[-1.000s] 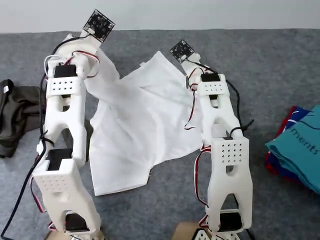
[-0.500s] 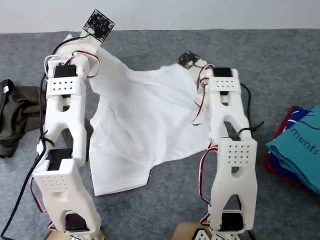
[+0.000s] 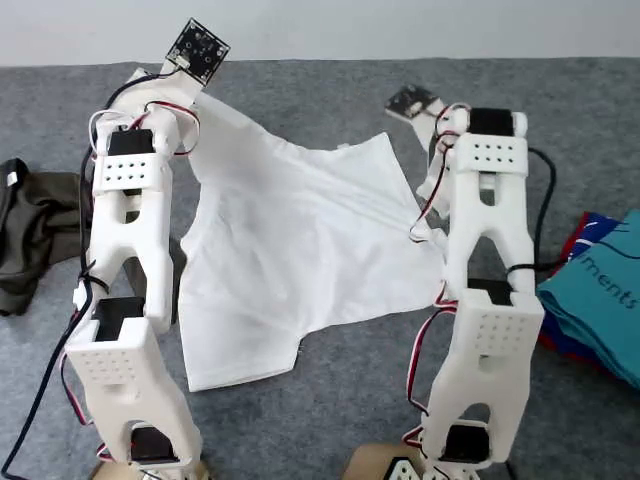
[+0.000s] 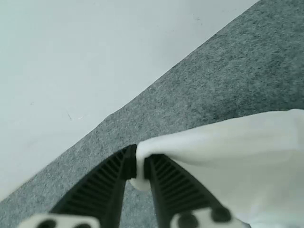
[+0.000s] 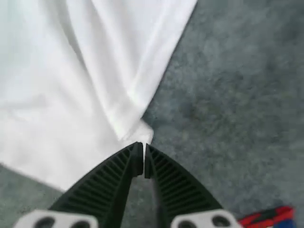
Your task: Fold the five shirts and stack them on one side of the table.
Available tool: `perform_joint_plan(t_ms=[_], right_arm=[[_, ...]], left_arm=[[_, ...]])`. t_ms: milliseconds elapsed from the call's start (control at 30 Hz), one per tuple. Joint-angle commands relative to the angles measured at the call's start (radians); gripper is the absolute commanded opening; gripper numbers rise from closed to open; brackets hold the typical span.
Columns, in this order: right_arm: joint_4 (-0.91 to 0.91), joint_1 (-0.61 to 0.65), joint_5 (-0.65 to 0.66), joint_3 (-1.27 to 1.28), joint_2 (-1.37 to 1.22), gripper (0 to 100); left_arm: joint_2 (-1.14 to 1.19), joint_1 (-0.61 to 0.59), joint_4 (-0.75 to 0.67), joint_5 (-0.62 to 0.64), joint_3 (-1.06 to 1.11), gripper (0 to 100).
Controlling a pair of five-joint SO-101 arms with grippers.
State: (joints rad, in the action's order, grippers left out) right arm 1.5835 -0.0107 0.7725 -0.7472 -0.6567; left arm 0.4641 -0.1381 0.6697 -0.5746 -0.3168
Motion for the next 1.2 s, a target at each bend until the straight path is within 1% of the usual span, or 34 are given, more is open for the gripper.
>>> perform_joint_plan(t_ms=[0,167,300,400,500,567,667,1033,1100,1167], right_arm=[[-0.140,0.036,0.000,-0.031,0.079,1.6],[-0.441,0.090,0.000,-0.031,-0.039,1.5],[-0.622,0.136,0.002,-0.031,-0.176,1.1],[-0.700,0.156,0.002,-0.031,-0.263,1.1],[-0.727,0.162,0.002,-0.031,-0.325,1.1],[-0.711,0.160,0.002,-0.031,-0.344,1.1],[-0.616,0.153,0.005,-0.031,-0.326,1.1],[-0.145,0.139,0.006,-0.031,-0.163,1.1],[-0.094,0.139,0.006,-0.031,-0.134,1.1],[-0.090,0.139,0.005,-0.031,-0.104,1.3]], left_arm=[[-0.023,0.009,0.005,0.006,-0.008,0],[-0.023,0.017,0.005,0.006,-0.004,0],[-0.023,0.018,0.005,0.006,-0.005,0],[-0.025,0.018,0.005,0.006,-0.008,0],[-0.025,0.014,0.005,0.006,-0.008,0],[-0.025,0.012,0.005,0.006,-0.008,0],[-0.029,0.011,0.005,0.006,-0.007,0],[-0.057,0.018,0.005,0.006,-0.004,0],[-0.057,0.018,0.005,0.006,-0.004,0],[-0.057,0.018,0.005,0.006,-0.004,0]])
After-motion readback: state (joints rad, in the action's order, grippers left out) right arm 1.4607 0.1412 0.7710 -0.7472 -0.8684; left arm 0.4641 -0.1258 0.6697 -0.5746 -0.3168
